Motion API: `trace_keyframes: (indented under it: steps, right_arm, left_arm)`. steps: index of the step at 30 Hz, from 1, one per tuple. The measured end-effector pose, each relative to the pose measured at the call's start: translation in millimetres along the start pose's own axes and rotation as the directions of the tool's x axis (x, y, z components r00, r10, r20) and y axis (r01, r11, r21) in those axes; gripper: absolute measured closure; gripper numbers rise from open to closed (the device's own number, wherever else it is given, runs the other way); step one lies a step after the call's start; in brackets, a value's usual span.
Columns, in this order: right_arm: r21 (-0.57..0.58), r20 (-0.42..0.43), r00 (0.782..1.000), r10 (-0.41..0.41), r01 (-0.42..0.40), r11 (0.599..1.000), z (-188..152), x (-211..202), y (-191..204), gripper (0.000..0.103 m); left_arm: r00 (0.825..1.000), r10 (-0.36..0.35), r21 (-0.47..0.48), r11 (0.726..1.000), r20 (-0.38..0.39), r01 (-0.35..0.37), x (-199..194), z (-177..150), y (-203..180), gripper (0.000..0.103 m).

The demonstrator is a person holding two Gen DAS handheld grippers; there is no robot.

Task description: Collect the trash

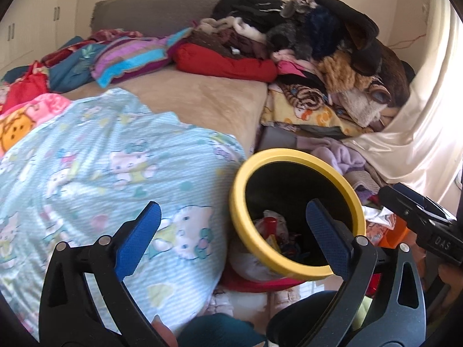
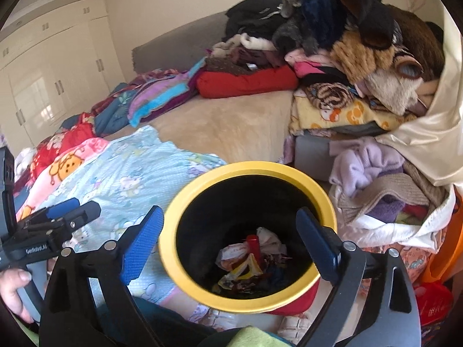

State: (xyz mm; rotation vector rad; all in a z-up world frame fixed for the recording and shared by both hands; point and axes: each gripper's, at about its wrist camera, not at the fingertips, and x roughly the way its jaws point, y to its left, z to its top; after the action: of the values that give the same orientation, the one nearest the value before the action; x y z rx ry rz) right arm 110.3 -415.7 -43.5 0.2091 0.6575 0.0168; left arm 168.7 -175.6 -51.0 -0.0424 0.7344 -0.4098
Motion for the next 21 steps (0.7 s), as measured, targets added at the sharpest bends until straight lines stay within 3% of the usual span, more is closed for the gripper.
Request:
trace_keyframes:
  steps: [12, 21]
  right_arm:
    - [-0.096, 0.092, 0.995, 0.047, -0.038, 0.995, -19.0, -27.5, 55.1, 0.006]
    - [-0.107, 0.253, 0.963, 0.096, -0.071, 0.992, -43.1, -58.1, 90.8, 0.006]
  left_arm:
    - [0.989, 0.101, -0.049, 0.994, 0.110, -0.097, -58.1, -18.4, 36.6, 0.011]
    - [0.969, 0.150, -0.055, 0.988, 0.194, -0.142, -98.6, -43.0, 50.8, 0.011]
